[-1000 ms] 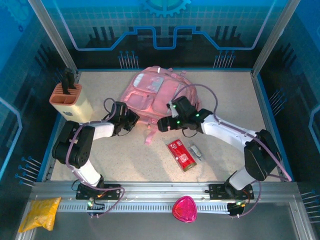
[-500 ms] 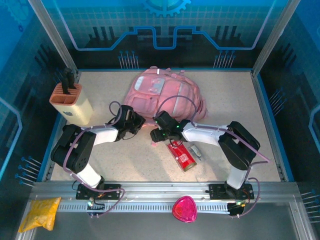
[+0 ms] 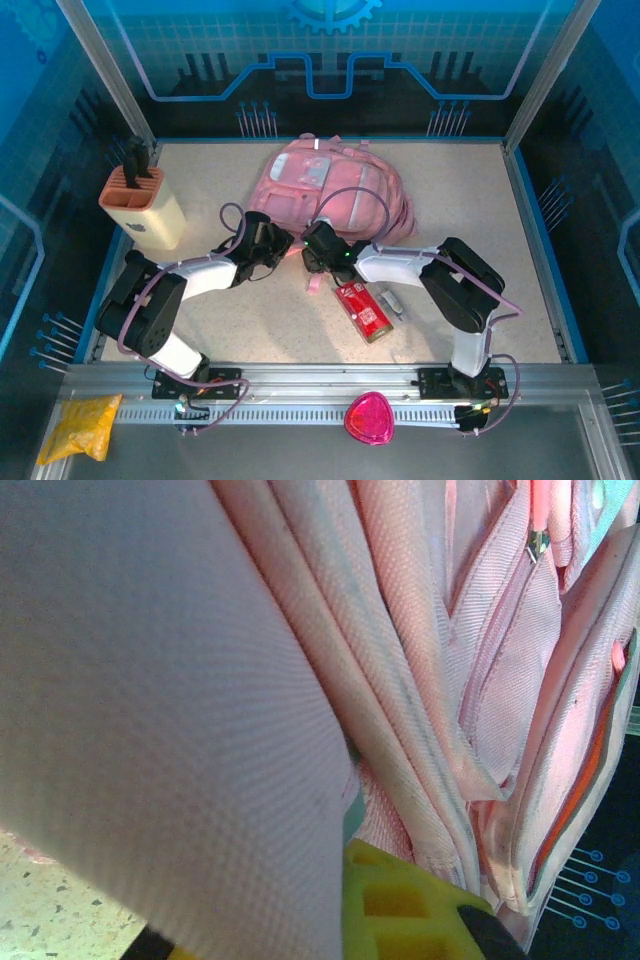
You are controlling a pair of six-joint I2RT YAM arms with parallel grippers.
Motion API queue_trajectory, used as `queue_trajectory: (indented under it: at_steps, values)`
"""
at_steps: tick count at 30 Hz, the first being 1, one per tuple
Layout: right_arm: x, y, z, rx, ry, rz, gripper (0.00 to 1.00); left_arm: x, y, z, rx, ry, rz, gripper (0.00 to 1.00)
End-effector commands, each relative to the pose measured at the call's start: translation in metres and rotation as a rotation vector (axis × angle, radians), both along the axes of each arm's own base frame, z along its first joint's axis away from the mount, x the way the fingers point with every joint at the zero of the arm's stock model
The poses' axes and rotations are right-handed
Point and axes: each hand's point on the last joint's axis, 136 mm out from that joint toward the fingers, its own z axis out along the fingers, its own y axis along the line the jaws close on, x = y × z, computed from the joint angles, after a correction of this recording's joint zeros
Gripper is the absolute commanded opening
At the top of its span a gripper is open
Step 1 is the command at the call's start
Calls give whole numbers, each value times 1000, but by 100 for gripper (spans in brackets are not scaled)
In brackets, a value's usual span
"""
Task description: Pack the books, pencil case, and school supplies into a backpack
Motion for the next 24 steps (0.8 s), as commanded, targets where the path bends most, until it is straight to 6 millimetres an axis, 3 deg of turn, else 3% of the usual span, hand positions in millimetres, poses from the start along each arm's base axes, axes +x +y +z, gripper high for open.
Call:
queue_trajectory:
  at_steps: [1, 4, 13, 18, 24]
  values:
    - [19, -1, 13, 20, -106, -81, 42, -11, -21, 20, -43, -35, -85, 0]
    - [16, -7, 13, 11, -105, -95, 37, -11, -21, 19, -40, -32, -86, 0]
    - [20, 24, 17, 63, -145, 56, 31, -8, -25, 22, -40, -39, -97, 0]
    - [30, 18, 24, 18, -190, 27, 22, -10, -24, 20, -33, -36, -92, 0]
    - [24, 10, 23, 17, -187, 15, 6, -8, -23, 20, -12, -33, -96, 0]
